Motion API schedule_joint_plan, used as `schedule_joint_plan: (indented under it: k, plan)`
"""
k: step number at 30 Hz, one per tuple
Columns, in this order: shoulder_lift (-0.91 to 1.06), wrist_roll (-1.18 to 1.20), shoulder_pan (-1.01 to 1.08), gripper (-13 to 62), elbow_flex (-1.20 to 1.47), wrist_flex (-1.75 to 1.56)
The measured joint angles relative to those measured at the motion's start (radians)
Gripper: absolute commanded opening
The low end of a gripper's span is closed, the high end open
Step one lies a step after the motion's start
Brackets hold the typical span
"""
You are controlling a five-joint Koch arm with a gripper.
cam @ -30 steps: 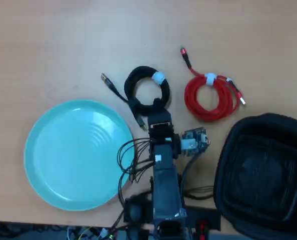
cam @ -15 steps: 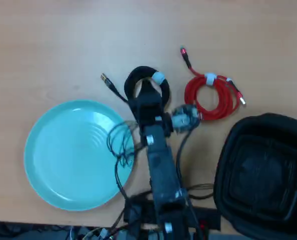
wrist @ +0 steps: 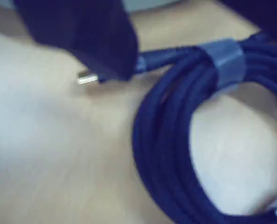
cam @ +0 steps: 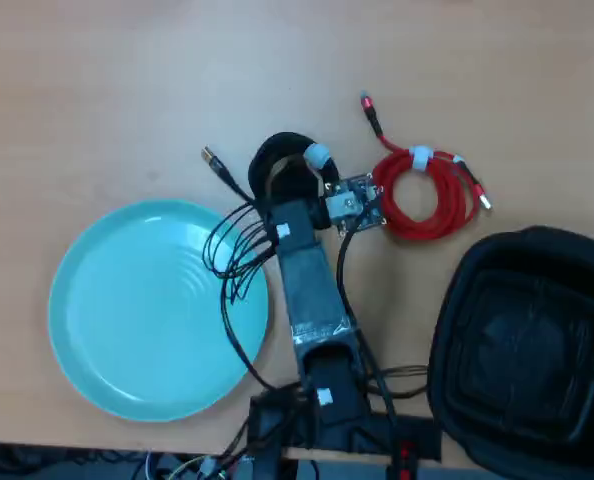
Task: Put a black charging cable in a black bowl and put a red charging cable in a green bowl
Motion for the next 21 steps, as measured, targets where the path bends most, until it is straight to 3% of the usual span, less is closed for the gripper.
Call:
schedule_joint_plan:
  k: [14, 21]
  plan:
    - [-0.187, 0.084, -0.038, 57.7, -0.002, 0.003]
    - [-0.282, 0.146, -0.074, 57.7, -0.153, 0.006]
